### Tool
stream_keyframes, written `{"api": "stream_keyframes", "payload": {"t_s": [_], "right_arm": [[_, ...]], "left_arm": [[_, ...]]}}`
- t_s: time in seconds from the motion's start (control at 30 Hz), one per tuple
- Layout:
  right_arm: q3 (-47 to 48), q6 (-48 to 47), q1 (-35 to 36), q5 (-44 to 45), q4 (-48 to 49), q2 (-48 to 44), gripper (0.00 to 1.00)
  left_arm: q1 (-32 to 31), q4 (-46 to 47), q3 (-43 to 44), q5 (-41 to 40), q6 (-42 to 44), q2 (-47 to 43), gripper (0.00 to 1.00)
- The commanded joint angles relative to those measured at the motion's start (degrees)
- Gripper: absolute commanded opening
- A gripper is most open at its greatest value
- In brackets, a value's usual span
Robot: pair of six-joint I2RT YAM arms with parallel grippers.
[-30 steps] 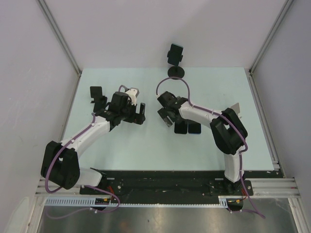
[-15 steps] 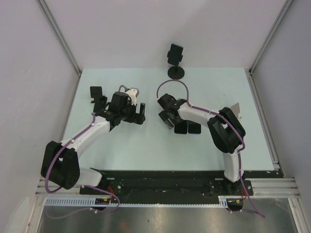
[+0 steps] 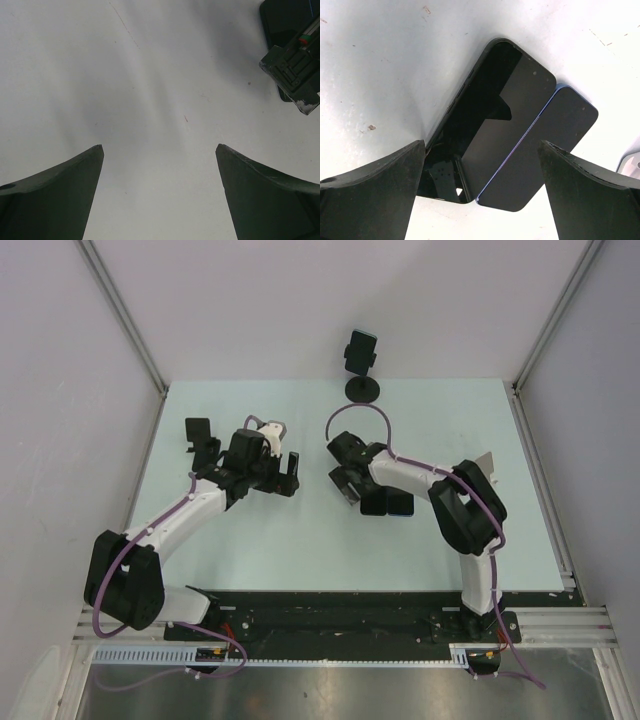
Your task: Remove the phone from the phone stand
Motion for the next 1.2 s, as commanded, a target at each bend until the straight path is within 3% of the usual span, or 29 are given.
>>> {"api": "stream_keyframes", "payload": {"t_s": [0.0, 0.23, 0.53, 0.7, 0.93, 1.17], "right_arm": [[0.1, -0.5, -1.6, -1.3, -0.3, -5.1, 0.99], [0.0, 1.1, -10.8, -8.3, -2.2, -15.5, 0.98], [-0.1, 4.2, -31.6, -14.2, -3.3, -24.2, 0.95], [-4.3, -4.0, -42.7, -22.9, 1.0, -27.0, 0.98], [-6.5, -17.1, -56.5, -46.1, 4.0, -25.5, 1.0], [-6.5, -25.5, -58.2, -56.5, 2.6, -21.3, 1.0]], "left_arm": [[0.1, 1.3, 1.5, 0.6, -0.2, -0.9, 1.0], [0.2, 1.4, 1.6, 0.9, -0.2, -0.9, 1.0], [0.2, 1.2, 1.5, 1.4, -0.2, -1.3, 1.0], [0.1, 1.4, 1.6, 1.7, -0.2, -1.5, 1.0], [0.1, 1.2, 1.7, 2.2, -0.2, -1.7, 1.0], [0.1, 1.3, 1.7, 2.1, 0.0, -1.9, 1.0]]}}
